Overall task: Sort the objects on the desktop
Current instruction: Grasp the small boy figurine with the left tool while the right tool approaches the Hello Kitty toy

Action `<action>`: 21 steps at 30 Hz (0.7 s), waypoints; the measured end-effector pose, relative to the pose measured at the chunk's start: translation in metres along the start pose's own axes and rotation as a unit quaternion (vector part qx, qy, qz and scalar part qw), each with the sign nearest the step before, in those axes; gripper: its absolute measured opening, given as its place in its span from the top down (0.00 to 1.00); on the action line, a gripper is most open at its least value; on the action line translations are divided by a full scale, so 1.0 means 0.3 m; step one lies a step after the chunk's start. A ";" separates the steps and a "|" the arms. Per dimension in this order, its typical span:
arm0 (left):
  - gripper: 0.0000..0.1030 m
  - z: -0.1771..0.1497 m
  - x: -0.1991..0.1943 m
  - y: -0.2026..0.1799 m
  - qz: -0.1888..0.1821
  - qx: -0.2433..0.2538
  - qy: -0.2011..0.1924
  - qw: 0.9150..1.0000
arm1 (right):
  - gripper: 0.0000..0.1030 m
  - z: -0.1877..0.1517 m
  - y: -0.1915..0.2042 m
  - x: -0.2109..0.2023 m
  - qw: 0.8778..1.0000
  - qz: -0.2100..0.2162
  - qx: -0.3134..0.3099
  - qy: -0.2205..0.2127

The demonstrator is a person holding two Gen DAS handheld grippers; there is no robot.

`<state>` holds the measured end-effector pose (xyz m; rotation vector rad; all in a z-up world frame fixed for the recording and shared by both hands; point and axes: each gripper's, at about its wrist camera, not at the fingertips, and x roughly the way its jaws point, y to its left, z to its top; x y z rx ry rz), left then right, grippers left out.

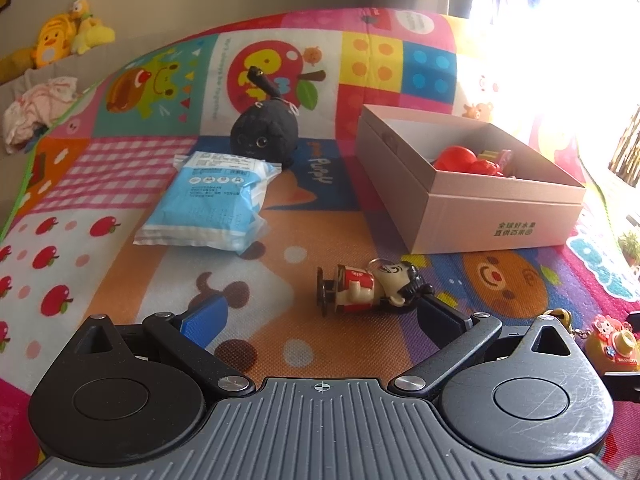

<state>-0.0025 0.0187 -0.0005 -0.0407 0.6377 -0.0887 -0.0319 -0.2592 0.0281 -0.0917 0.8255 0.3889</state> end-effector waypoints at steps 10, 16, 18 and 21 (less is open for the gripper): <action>0.00 0.005 0.001 -0.058 -0.014 0.049 0.002 0.999 | 0.30 -0.035 0.027 -0.010 0.998 -0.029 -0.025 -0.042; 0.00 0.026 0.032 -0.097 -0.008 0.056 0.007 0.998 | 0.18 -0.034 0.010 -0.006 0.998 -0.041 -0.009 -0.041; 0.03 0.036 0.040 -0.108 -0.005 0.068 0.008 0.998 | 0.18 -0.035 0.013 -0.009 0.998 -0.044 -0.012 -0.042; 0.23 0.047 0.059 -0.115 -0.006 0.073 0.022 0.997 | 0.15 -0.037 0.016 -0.013 0.998 -0.049 -0.010 -0.037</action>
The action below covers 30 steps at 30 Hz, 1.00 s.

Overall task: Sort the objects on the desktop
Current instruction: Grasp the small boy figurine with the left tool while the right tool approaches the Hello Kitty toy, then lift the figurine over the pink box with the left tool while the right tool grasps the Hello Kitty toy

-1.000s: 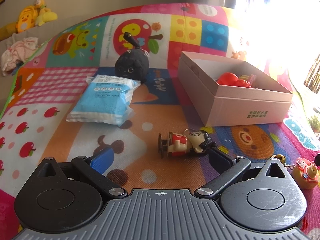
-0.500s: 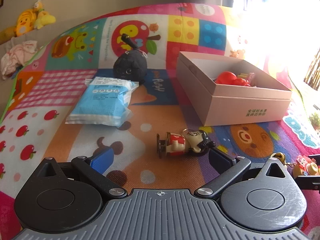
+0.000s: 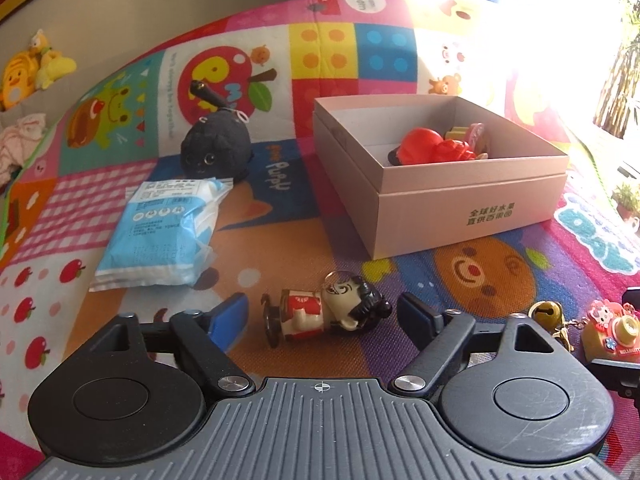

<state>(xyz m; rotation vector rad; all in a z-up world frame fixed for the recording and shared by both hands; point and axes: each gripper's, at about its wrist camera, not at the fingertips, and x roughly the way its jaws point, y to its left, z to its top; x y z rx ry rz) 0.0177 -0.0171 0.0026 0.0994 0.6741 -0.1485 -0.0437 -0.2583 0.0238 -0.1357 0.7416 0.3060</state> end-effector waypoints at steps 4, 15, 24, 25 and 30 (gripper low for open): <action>0.31 -0.002 0.013 0.004 -0.004 -0.007 0.005 1.000 | 0.14 -0.003 0.005 -0.018 1.000 -0.012 0.015 0.023; 0.33 -0.060 -0.085 -0.003 -0.037 -0.016 0.004 0.999 | 0.27 -0.008 0.033 -0.041 0.999 -0.005 0.025 0.026; 0.33 -0.105 -0.161 -0.043 -0.058 0.003 0.004 0.998 | 0.46 0.025 0.016 -0.042 0.999 -0.009 0.032 0.021; 0.33 -0.100 -0.170 -0.042 -0.059 0.003 0.000 0.998 | 0.46 0.033 0.011 -0.054 0.999 -0.008 0.029 0.016; 0.33 0.009 -0.251 -0.045 -0.063 0.022 -0.061 0.996 | 0.61 0.173 -0.040 -0.200 0.998 -0.022 0.008 -0.065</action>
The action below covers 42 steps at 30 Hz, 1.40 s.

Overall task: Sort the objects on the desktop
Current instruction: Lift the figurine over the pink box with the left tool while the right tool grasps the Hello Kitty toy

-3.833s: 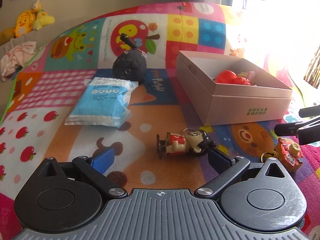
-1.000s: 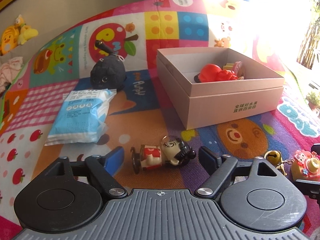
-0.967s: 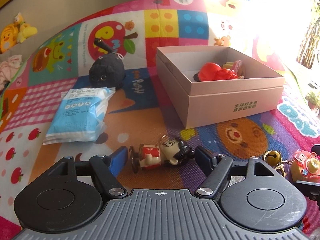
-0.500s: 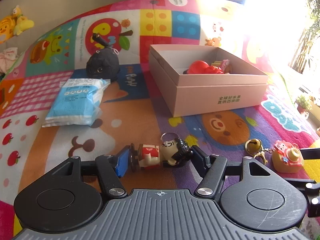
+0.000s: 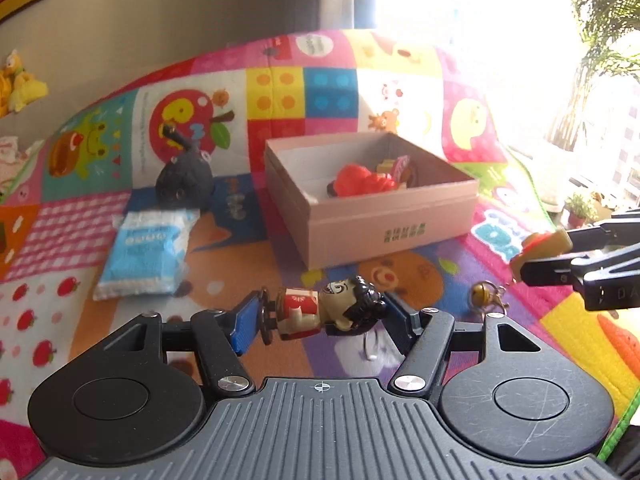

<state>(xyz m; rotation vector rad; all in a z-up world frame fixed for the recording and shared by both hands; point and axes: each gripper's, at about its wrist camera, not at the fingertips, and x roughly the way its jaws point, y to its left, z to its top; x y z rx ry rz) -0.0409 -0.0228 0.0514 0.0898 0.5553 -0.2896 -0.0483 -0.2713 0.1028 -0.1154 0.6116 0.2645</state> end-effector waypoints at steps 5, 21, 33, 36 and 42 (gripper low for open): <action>0.33 0.223 -0.055 -0.048 0.009 0.049 -0.114 0.992 | 0.83 0.237 -0.068 -0.115 0.995 0.004 0.003 -0.098; 0.33 0.203 0.215 -0.001 -0.017 -0.012 -0.048 0.999 | 0.17 0.044 -0.408 0.012 0.992 -0.093 0.082 -0.022; 0.33 0.229 0.237 0.006 0.006 -0.018 -0.034 0.999 | 0.49 -0.426 -1.001 0.402 0.912 -0.010 0.406 0.054; 0.33 0.249 0.273 0.002 0.006 -0.020 -0.028 0.999 | 0.55 -0.514 -0.992 0.435 0.901 -0.008 0.426 0.084; 0.32 0.272 0.313 -0.043 0.006 -0.002 -0.020 1.000 | 0.71 -0.547 -0.990 0.430 0.893 0.023 0.444 0.071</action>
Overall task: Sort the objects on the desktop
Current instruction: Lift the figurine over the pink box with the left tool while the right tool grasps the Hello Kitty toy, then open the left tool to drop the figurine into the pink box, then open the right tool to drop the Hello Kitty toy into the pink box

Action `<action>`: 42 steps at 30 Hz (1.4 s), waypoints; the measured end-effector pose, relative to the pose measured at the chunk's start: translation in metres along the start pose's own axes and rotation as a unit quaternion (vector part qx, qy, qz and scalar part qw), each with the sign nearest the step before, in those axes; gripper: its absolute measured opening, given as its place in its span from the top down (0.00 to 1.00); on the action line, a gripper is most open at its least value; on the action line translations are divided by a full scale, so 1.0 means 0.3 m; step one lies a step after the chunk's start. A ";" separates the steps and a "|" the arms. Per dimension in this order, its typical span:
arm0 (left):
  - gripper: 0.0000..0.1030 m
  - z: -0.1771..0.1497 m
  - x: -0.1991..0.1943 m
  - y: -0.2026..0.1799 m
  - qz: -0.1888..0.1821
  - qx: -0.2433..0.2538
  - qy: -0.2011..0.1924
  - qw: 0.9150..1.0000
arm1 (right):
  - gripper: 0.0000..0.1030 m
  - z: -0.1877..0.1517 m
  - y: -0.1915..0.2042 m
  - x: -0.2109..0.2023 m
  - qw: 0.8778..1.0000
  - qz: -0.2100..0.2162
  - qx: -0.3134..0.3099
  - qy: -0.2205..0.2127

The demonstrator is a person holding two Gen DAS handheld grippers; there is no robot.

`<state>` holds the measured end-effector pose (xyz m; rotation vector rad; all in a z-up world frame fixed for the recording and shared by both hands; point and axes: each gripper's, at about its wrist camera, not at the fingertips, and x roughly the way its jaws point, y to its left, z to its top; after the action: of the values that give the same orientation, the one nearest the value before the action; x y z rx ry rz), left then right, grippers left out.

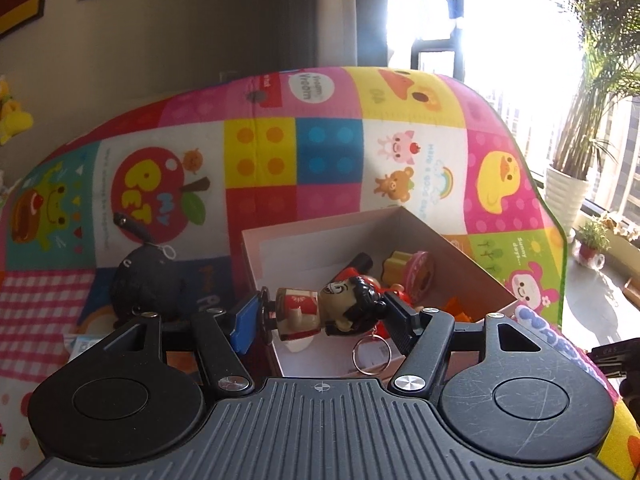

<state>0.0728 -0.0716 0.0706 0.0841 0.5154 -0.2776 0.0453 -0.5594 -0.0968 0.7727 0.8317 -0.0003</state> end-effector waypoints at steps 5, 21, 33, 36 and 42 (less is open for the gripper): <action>0.32 0.000 0.001 -0.023 0.003 0.012 0.009 1.000 | 0.71 -0.004 -0.005 -0.010 1.000 0.000 0.009 -0.010; 0.13 -0.027 0.001 0.019 0.008 -0.008 0.012 1.000 | 0.72 -0.017 0.474 -0.460 0.980 0.028 -0.173 -0.092; 0.03 -0.225 -0.221 0.210 0.045 -0.059 0.025 0.997 | 0.72 -0.327 0.987 -0.288 0.932 0.092 -0.343 0.067; 0.03 -0.273 -0.235 0.245 0.050 -0.080 0.052 0.994 | 0.72 -0.442 1.073 -0.216 0.913 0.088 -0.380 0.118; 0.01 -0.288 -0.243 0.252 0.037 -0.087 0.067 0.993 | 0.72 -0.481 1.237 -0.215 0.890 0.081 -0.433 0.119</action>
<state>-0.0076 0.0314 0.0325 -0.0489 0.6671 -0.1549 0.0120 -0.2173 0.1142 -0.0154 0.8849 0.5916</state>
